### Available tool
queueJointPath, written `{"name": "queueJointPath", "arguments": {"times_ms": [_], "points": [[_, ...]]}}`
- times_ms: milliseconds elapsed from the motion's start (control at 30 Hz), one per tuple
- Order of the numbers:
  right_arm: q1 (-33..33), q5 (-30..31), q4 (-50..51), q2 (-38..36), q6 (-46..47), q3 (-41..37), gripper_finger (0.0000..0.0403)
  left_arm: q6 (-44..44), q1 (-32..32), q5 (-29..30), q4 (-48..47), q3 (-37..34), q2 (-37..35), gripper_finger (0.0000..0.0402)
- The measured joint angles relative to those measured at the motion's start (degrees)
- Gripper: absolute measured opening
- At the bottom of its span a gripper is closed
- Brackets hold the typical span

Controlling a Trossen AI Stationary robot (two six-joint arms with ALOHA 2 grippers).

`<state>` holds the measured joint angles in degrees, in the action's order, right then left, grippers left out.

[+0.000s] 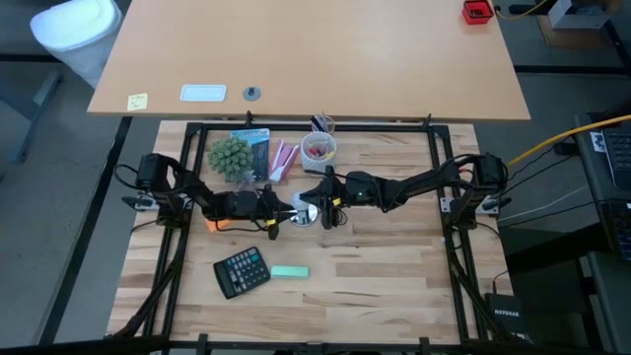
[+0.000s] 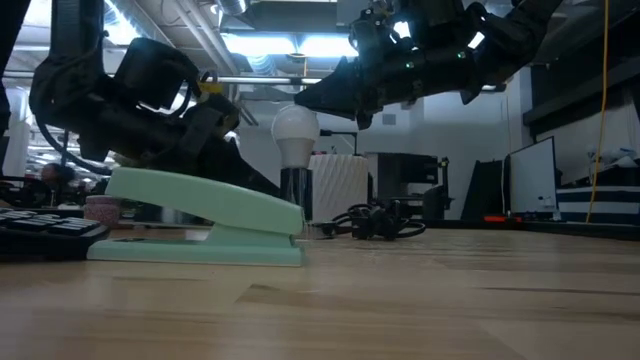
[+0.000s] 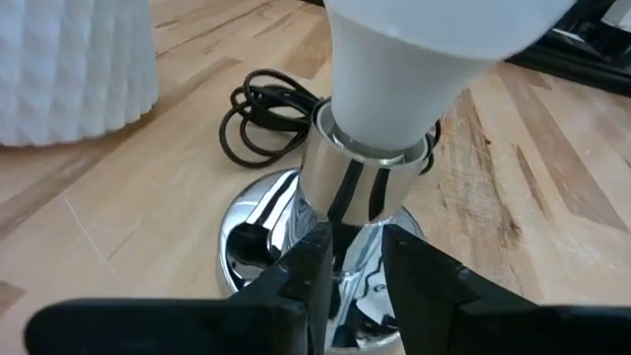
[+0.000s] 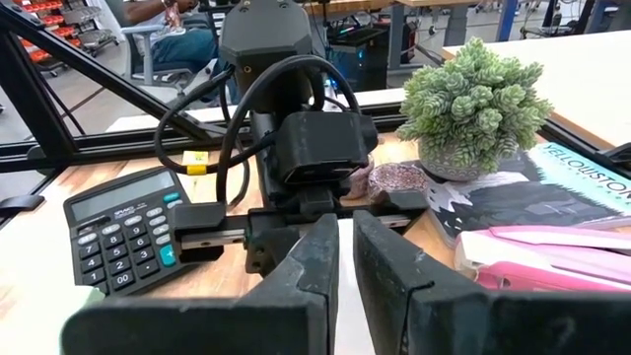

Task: Screw lightbulb
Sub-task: Insert the lightbulb into the lamp

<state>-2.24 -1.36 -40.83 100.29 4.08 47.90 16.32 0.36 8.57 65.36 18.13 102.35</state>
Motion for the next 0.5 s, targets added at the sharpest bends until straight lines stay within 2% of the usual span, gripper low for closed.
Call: {"name": "queueJointPath", "arguments": {"times_ms": [300, 500], "points": [[0.0, -0.16, 0.31, -0.03, 0.04, 0.0, 0.004, 2.16, 0.0, -0.04, 2.27, -1.54, -0.7, 0.0051], [0.0, -0.16, 0.37, -0.03, 0.05, 0.0, 0.004, 1.51, -1.35, -0.97, 3.81, -3.19, -6.74, 0.0023]]}}
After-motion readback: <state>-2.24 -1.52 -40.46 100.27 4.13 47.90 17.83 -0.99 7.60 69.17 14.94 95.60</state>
